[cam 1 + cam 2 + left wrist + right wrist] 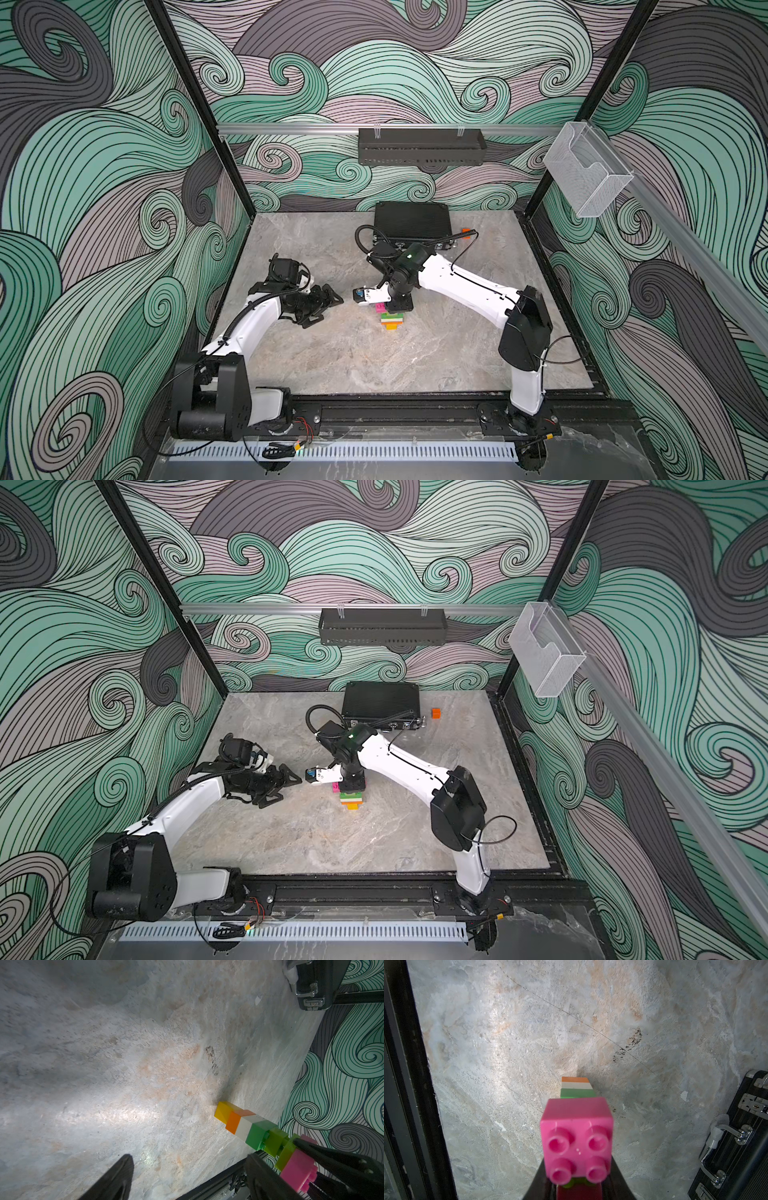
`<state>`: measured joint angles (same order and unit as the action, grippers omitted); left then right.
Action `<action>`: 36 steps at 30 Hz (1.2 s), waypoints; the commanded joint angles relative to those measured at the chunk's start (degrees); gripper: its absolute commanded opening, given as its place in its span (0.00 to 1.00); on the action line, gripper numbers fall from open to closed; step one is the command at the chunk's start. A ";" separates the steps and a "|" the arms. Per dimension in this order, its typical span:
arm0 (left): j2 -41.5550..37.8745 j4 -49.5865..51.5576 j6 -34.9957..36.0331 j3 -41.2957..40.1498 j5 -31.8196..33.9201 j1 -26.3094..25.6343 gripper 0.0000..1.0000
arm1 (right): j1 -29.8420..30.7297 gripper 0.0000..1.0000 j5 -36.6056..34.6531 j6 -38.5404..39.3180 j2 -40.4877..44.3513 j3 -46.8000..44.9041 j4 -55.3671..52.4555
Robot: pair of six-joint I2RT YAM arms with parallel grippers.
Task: Assemble a carrot with lego
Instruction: Assemble the lego brick with the lego brick.
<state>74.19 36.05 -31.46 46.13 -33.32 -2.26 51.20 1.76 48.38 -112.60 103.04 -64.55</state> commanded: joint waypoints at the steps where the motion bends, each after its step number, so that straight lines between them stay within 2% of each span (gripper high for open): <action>1: 0.60 -0.11 0.26 0.22 -1.04 0.34 0.85 | 0.30 0.00 1.49 -2.17 -4.06 0.43 -3.51; 18: 0.58 -0.02 0.35 0.36 -1.32 0.33 0.85 | 1.86 0.00 3.76 -8.77 -6.96 -2.87 -4.66; 21: 0.50 -0.02 0.39 0.28 -1.31 0.33 0.85 | 1.89 0.00 2.36 -9.35 -6.34 -3.75 -3.18; 30: 0.58 0.07 0.44 0.45 -1.13 0.33 0.85 | 1.89 0.06 0.78 -9.01 -3.79 -2.93 -1.12; 36: 0.50 0.07 0.44 0.49 -1.04 0.33 0.85 | 1.88 0.16 0.57 -8.83 -2.50 -1.93 -1.10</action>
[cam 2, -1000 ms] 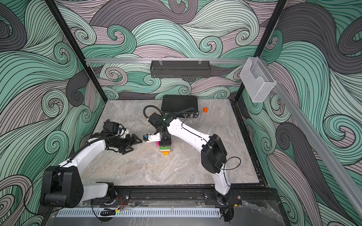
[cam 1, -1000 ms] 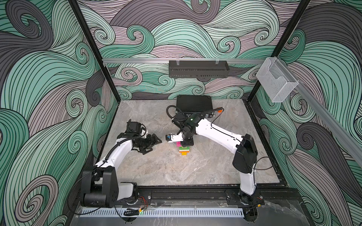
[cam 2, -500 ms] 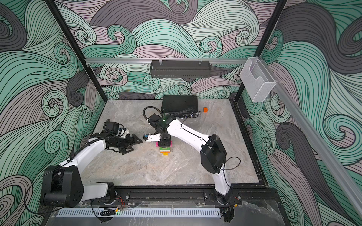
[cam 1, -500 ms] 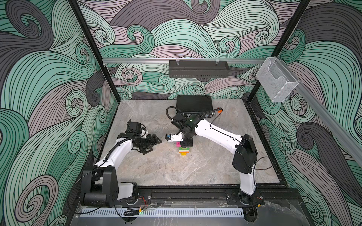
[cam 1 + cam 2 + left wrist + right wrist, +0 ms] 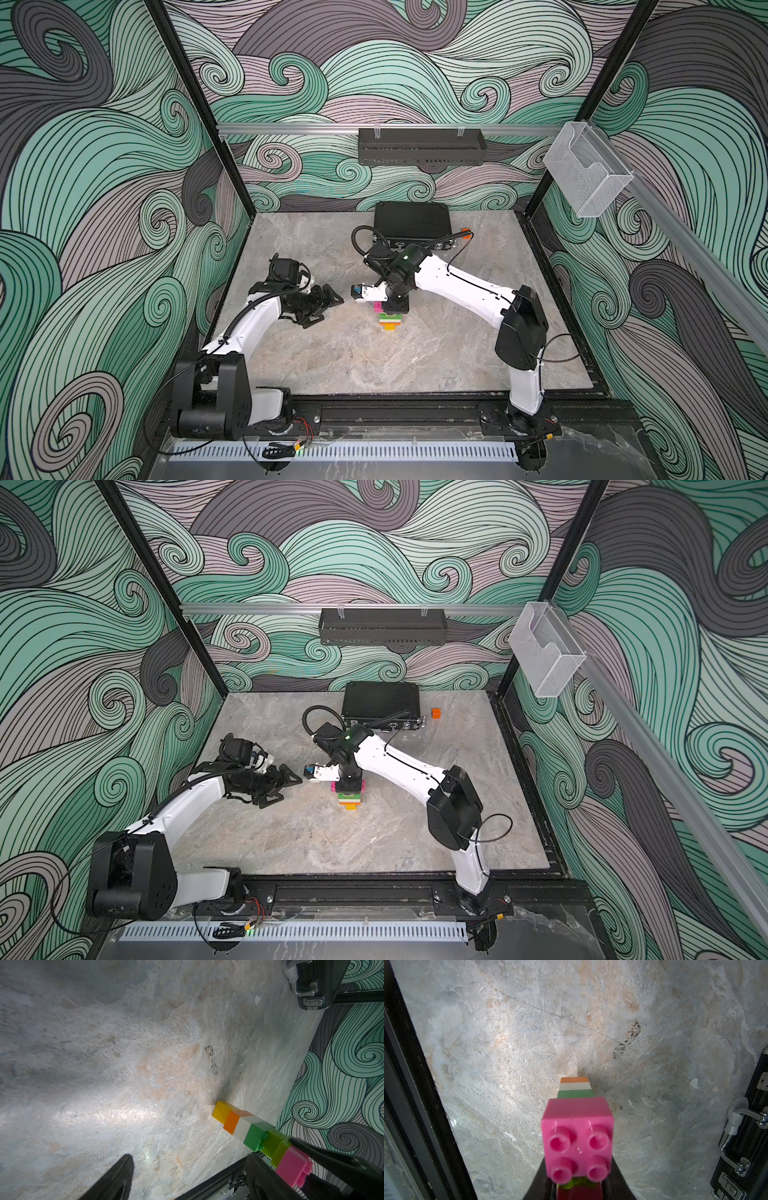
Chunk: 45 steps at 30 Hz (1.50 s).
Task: Assemble a carrot with lego
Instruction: Assemble the lego brick with the lego brick.
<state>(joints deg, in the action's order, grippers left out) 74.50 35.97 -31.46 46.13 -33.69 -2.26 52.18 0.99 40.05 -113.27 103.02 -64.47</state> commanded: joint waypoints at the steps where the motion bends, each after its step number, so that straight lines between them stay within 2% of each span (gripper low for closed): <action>1: 0.20 0.15 0.38 0.54 -0.67 0.33 0.85 | 0.84 0.18 1.08 -0.58 -1.78 -1.55 -1.32; 13: 0.29 0.07 0.35 0.53 -0.59 0.33 0.85 | 0.64 0.33 0.79 -0.41 -0.99 0.39 -1.21; 45: 0.01 -0.02 0.43 0.49 -0.78 0.33 0.85 | 0.33 0.55 -0.78 -2.17 4.47 0.65 -1.35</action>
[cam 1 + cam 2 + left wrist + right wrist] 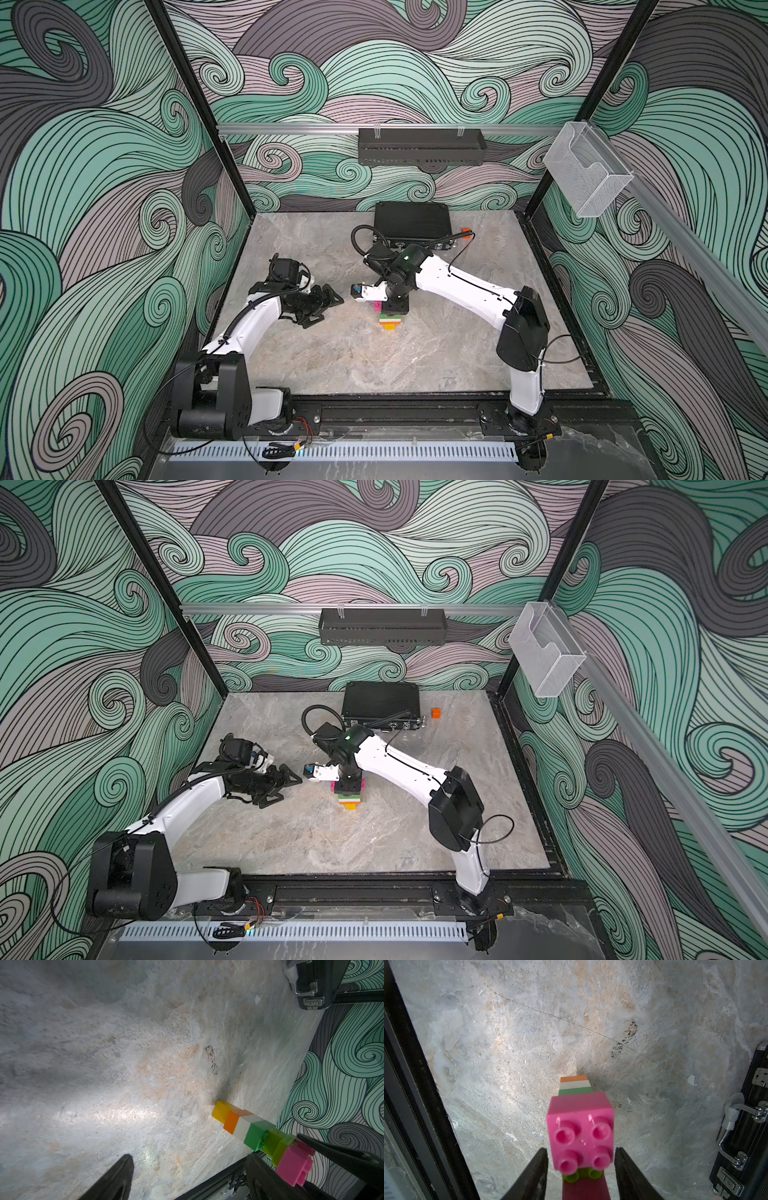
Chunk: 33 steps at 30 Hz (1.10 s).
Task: Assemble a carrot with lego
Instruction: Assemble the lego brick with the lego brick, then adjust the lego brick at the center of the board.
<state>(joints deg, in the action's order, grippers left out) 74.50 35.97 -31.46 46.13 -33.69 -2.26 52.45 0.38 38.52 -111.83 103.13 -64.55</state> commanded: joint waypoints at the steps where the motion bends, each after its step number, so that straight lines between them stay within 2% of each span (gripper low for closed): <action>1: -0.01 -0.10 0.44 0.49 -0.76 0.33 0.85 | -0.04 0.55 -0.14 -0.81 3.55 0.50 -1.28; 5: 0.12 -0.33 0.72 0.45 -1.22 0.32 0.85 | -1.73 0.62 2.23 -2.47 6.29 0.46 -1.10; 8: 0.12 -0.79 1.47 0.44 -1.95 0.25 0.86 | -5.29 0.73 6.66 -5.74 10.10 -2.93 1.11; 12: 0.37 -1.15 1.47 0.41 -2.25 0.09 0.86 | -9.63 0.82 11.51 -10.74 18.48 -14.78 12.23; 14: 0.39 -1.16 1.49 0.43 -2.30 -0.01 0.86 | -11.27 0.91 12.89 -13.31 22.86 -21.69 19.65; 15: 0.38 -1.16 1.41 0.43 -2.26 -0.11 0.86 | -11.97 0.99 13.89 -14.14 25.29 -25.32 22.83; 19: 0.46 -1.33 1.40 0.39 -1.99 -0.54 0.86 | -13.76 1.00 17.00 -16.78 31.55 -37.86 35.92; 22: 0.81 -1.44 1.32 0.59 -1.82 -0.94 0.86 | -14.62 0.99 19.53 -18.48 32.70 -44.22 43.38; 27: 1.49 -1.38 1.48 1.08 -1.55 -1.76 0.85 | -14.82 1.00 22.98 -21.01 35.00 -57.37 63.91; 33: 1.84 -1.19 1.84 1.01 -1.46 -1.97 0.86 | -15.48 1.00 27.16 -21.79 32.79 -63.48 75.69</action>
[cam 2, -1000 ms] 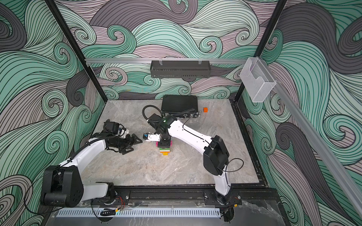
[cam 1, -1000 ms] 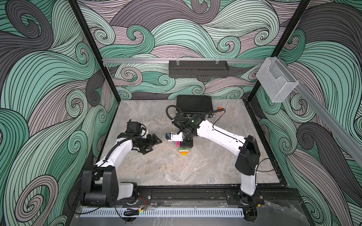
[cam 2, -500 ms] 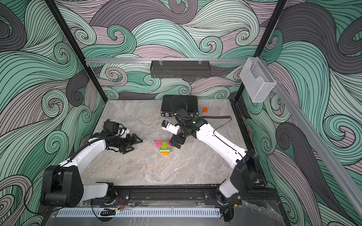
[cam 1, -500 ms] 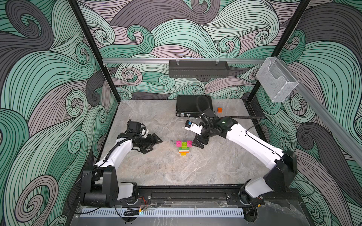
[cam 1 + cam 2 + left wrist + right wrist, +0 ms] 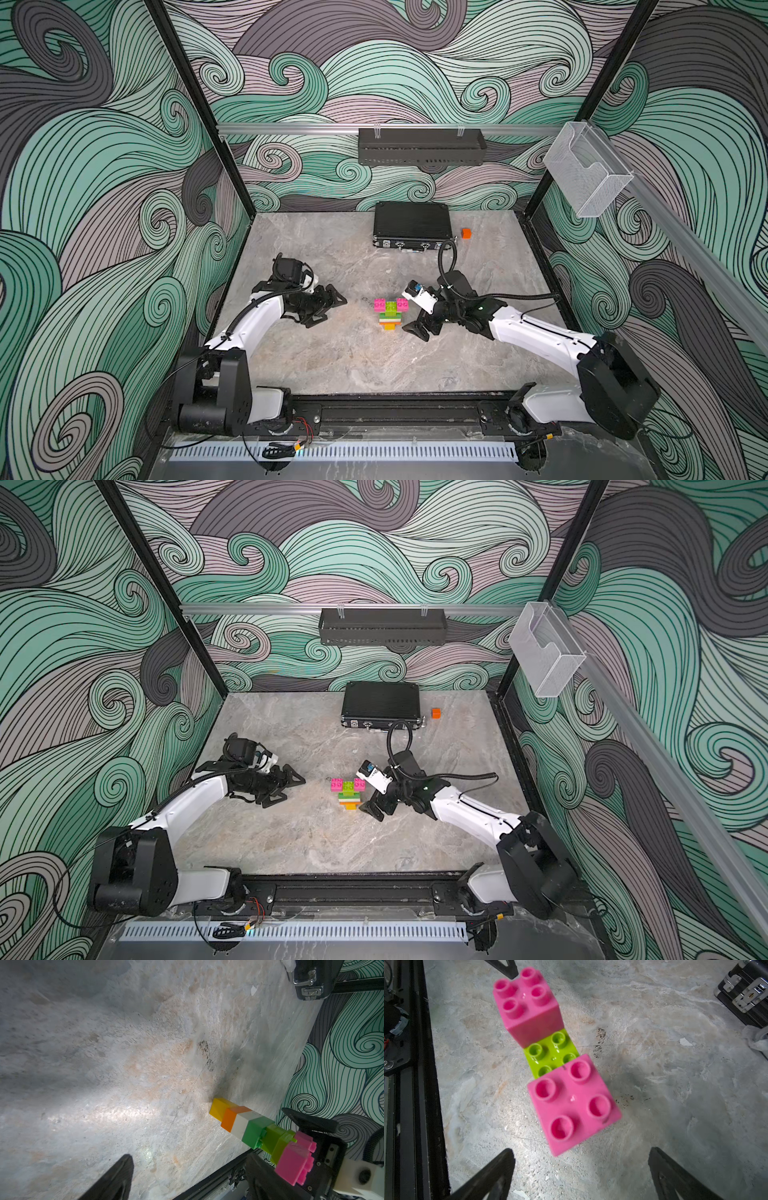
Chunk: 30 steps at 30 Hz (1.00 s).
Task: Assemble a carrot with lego
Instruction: Adjust the lego brick at the center of the board.
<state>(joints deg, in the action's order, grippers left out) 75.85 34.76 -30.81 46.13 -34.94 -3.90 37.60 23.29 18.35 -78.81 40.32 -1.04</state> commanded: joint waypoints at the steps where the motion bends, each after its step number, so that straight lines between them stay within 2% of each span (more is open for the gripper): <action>1: 0.52 -0.09 1.19 1.02 -0.22 -0.33 0.86 | -0.94 1.00 6.12 -1.61 -0.46 -1.44 14.06; 4: 0.60 -0.14 1.19 1.11 -0.31 -0.31 0.86 | -2.00 1.00 11.12 -3.00 -1.84 -3.28 19.60; 10: 0.75 -0.04 1.36 0.98 -0.22 -0.33 0.86 | -2.91 0.99 16.07 -3.14 -6.31 -3.02 21.76; 22: 1.72 -0.48 1.11 1.27 0.13 -0.32 0.85 | -3.80 1.00 18.91 -6.25 -13.31 -0.06 24.50; 30: 1.50 -0.32 1.09 1.22 0.66 -0.32 0.86 | -3.86 1.00 20.13 -10.35 -16.40 -0.92 31.23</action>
<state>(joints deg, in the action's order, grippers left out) 77.19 34.65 -30.41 46.13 -34.89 -3.90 34.04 41.65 10.28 -94.06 38.81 26.00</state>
